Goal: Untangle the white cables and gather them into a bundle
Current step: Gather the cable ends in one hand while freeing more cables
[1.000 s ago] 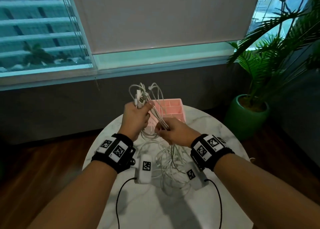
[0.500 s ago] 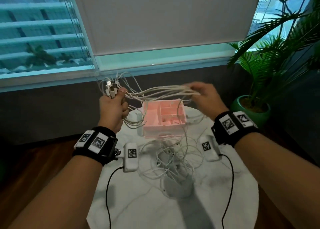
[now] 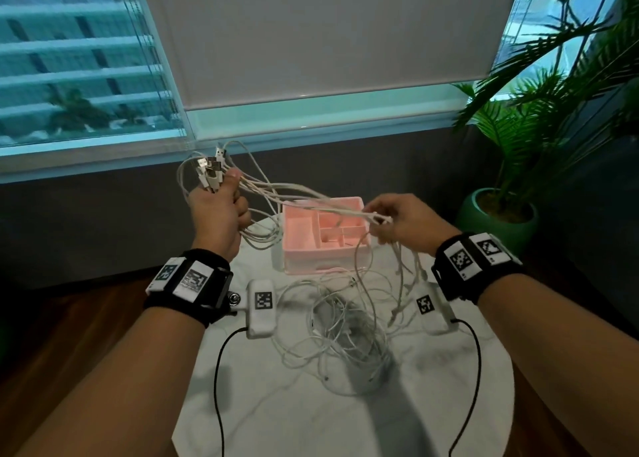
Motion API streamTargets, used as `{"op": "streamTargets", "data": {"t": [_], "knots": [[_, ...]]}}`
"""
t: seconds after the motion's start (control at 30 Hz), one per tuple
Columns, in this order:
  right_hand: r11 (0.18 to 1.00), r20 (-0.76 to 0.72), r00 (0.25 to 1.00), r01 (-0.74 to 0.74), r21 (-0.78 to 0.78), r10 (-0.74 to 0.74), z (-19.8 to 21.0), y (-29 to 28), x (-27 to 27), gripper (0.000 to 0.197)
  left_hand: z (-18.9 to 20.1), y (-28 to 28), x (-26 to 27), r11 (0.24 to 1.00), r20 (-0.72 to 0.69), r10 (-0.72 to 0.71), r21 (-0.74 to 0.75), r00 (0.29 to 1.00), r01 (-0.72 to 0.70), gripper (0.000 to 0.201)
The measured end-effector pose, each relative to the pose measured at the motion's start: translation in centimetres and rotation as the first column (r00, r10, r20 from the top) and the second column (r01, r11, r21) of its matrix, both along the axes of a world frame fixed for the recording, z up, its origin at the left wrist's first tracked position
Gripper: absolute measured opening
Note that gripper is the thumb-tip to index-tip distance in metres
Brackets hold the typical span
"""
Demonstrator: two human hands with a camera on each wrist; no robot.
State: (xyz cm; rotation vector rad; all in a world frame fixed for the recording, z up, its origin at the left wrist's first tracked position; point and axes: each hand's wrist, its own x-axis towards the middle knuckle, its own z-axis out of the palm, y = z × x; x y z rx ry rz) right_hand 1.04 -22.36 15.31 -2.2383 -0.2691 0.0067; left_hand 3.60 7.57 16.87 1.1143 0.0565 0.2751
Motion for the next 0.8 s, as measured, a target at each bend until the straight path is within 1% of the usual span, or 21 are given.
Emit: {"op": "streamTargets", "data": {"t": [0.07, 0.1, 0.17, 0.23, 0.33, 0.4, 0.43, 0.53, 0.6, 0.63, 0.7, 0.73, 0.8], "knots": [[0.99, -0.049, 0.999, 0.011, -0.137, -0.018, -1.8, -0.6, -0.2, 0.019, 0.1, 0.0, 0.1, 1.0, -0.007, 0.029, 0.004, 1.0, -0.029, 0.031], [0.98, -0.066, 0.997, 0.021, -0.198, -0.035, -2.8, -0.9, -0.3, 0.016, 0.1, 0.1, 0.1, 0.999, -0.013, 0.044, 0.017, 0.999, -0.044, 0.031], [0.96, -0.105, 0.993, 0.029, -0.277, -0.06, -4.8, -1.3, -0.7, 0.011, 0.1, 0.1, 0.1, 0.997, -0.015, 0.069, 0.037, 0.998, -0.068, 0.03], [0.945, -0.137, 0.988, 0.019, -0.327, -0.067, -6.8, -1.6, -1.2, 0.01, 0.3, 0.3, 0.3, 0.995, -0.008, 0.098, 0.026, 0.995, -0.098, 0.03], [0.953, -0.164, 0.977, 0.084, -0.292, -0.136, -9.1, -3.0, -1.8, 0.015, 0.4, 0.9, 0.7, 0.992, -0.01, 0.12, 0.027, 0.993, -0.12, 0.029], [0.954, -0.141, 0.97, 0.157, -0.255, -0.197, -9.7, -4.0, -1.6, 0.02, 0.2, 1.1, 0.9, 0.992, -0.009, 0.121, 0.044, 0.993, -0.121, 0.03], [0.958, -0.133, 0.967, 0.187, -0.218, -0.219, -9.8, -4.3, -1.4, 0.02, 0.0, 1.1, 0.9, 0.991, -0.011, 0.124, 0.049, 0.992, -0.123, 0.029], [0.954, -0.142, 0.944, 0.298, -0.031, -0.299, -9.5, -5.1, -1.0, 0.006, -0.2, 1.3, 1.1, 0.99, -0.019, 0.139, 0.035, 0.99, -0.138, 0.029], [0.926, -0.17, 0.923, 0.364, 0.102, -0.345, -9.3, -5.8, -0.8, 0.014, -0.2, 1.6, 1.3, 0.989, -0.019, 0.148, 0.024, 0.989, -0.147, 0.028], [0.916, -0.19, 0.916, 0.38, 0.131, -0.353, -9.3, -6.1, -0.7, 0.019, -0.1, 1.8, 1.3, 0.988, -0.015, 0.151, 0.023, 0.988, -0.15, 0.027], [0.927, -0.226, 0.911, 0.368, 0.064, -0.346, -9.4, -6.4, -0.8, 0.029, -0.1, 1.9, 1.5, 0.987, -0.009, 0.16, 0.023, 0.987, -0.159, 0.026], [0.938, -0.248, 0.91, 0.346, 0.013, -0.332, -9.7, -6.4, -0.9, 0.03, 0.0, 1.8, 1.7, 0.986, -0.007, 0.165, 0.028, 0.986, -0.165, 0.026], [0.958, -0.293, 0.913, 0.28, -0.059, -0.284, -10.2, -6.2, -1.4, 0.025, 0.0, 1.8, 1.9, 0.984, 0.0, 0.172, 0.049, 0.985, -0.172, 0.025]]}}
